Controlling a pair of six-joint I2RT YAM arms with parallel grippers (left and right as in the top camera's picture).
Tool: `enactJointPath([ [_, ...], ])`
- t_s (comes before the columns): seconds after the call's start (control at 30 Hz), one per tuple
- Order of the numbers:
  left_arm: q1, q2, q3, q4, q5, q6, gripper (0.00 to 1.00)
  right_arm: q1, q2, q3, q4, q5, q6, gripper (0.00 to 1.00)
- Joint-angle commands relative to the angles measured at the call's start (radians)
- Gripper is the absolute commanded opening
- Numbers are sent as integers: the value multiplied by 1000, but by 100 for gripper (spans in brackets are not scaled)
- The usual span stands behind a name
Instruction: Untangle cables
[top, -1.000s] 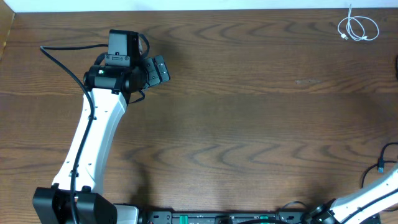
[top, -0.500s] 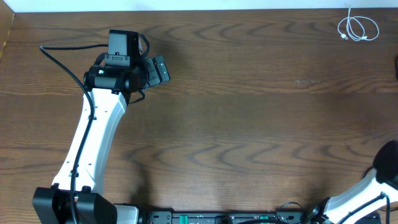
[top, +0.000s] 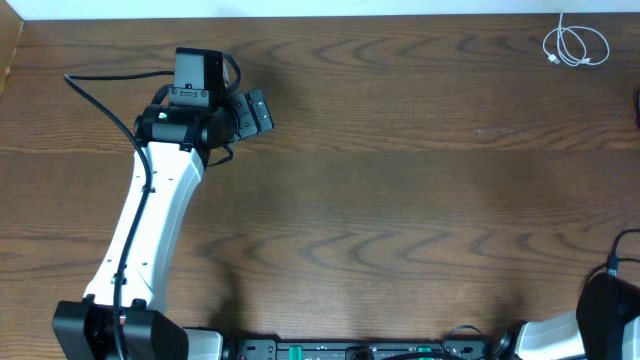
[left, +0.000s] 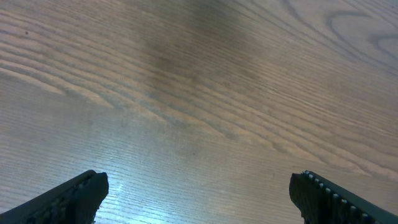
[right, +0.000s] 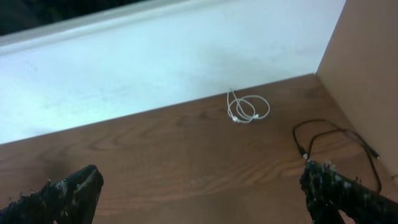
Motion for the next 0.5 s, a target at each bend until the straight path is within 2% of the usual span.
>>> enactJointPath([
  [0.0,1,5,2,0,-6,2,99,6,-13,6,-3,9,14,99],
  [0.33,1,5,2,0,-6,2,99,6,-22,6,-3,9,14,99],
  [0.47,1,5,2,0,-6,2,99,69,-24,0,0,79,14,99],
])
